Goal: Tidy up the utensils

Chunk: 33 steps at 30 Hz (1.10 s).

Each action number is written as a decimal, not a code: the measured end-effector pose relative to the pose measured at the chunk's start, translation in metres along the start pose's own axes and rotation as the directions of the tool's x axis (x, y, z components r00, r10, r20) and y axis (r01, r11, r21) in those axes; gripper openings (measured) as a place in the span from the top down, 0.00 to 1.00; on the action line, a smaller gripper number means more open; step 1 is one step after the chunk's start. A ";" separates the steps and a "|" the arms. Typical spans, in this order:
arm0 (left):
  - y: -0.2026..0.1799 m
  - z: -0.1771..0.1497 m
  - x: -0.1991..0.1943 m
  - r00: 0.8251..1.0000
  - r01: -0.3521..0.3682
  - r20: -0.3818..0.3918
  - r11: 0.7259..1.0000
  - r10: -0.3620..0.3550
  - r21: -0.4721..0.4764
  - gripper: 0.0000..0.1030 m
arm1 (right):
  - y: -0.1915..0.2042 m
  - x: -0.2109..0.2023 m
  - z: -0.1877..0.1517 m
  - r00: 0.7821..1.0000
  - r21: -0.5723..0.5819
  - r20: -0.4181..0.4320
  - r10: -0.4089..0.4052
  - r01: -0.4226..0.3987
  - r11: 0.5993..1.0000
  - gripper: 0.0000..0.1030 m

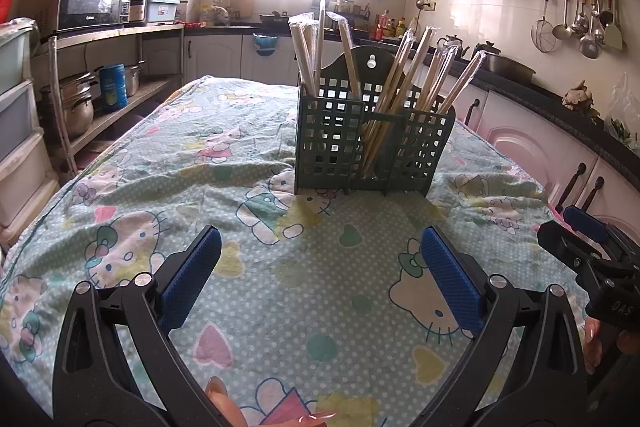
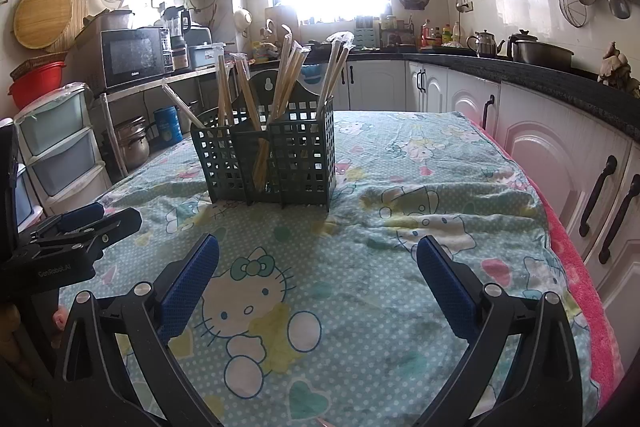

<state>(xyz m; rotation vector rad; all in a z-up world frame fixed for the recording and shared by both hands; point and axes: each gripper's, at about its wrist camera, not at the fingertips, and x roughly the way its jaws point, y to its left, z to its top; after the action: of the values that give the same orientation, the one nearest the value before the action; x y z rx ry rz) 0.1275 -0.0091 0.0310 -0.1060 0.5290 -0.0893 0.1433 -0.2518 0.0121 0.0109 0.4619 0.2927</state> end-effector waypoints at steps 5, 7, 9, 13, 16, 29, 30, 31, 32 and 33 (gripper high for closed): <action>0.000 0.000 0.000 1.000 0.000 -0.003 1.000 0.000 0.000 0.11 | 0.000 0.000 0.000 1.000 0.000 0.001 0.000 0.000 1.000 0.06; 0.000 0.000 0.000 1.000 0.002 -0.001 1.000 -0.002 -0.001 0.11 | 0.000 0.000 0.000 1.000 0.001 0.000 -0.001 0.001 1.000 0.06; 0.001 0.000 0.000 1.000 0.005 -0.003 1.000 -0.005 -0.003 0.11 | 0.000 0.000 0.000 1.000 0.000 -0.001 0.000 0.000 1.000 0.06; 0.001 -0.002 0.004 1.000 0.005 -0.029 1.000 -0.005 0.002 0.11 | 0.001 0.000 0.000 1.000 -0.001 -0.002 -0.003 0.003 1.000 0.06; 0.002 -0.004 0.006 0.999 0.023 -0.045 1.000 -0.023 -0.007 0.11 | 0.001 0.000 0.000 1.000 -0.002 -0.008 -0.009 0.009 1.000 0.06; 0.031 0.008 0.005 0.997 -0.046 -0.071 0.995 0.040 -0.088 0.11 | -0.009 0.015 0.009 0.997 0.023 -0.059 -0.044 0.045 0.999 0.06; 0.035 0.009 0.006 0.995 -0.070 -0.077 0.993 0.063 -0.091 0.11 | -0.013 0.017 0.011 0.997 0.029 -0.067 -0.050 0.052 0.998 0.06; 0.041 0.011 0.008 0.991 -0.107 -0.087 0.990 0.099 -0.092 0.11 | -0.015 0.019 0.013 0.996 0.033 -0.071 -0.053 0.055 0.998 0.06; 0.047 0.012 0.010 0.988 -0.128 -0.095 0.987 0.119 -0.095 0.11 | -0.018 0.021 0.014 0.995 0.034 -0.076 -0.057 0.060 0.998 0.06; 0.052 0.012 0.011 0.987 -0.138 -0.100 0.985 0.127 -0.103 0.11 | -0.022 0.023 0.016 0.994 0.032 -0.078 -0.070 0.073 0.997 0.06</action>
<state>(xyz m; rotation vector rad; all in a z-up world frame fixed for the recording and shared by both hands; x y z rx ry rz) 0.1462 0.0417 0.0295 -0.1737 0.6330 0.0653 0.1759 -0.2660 0.0149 0.0171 0.5428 0.2152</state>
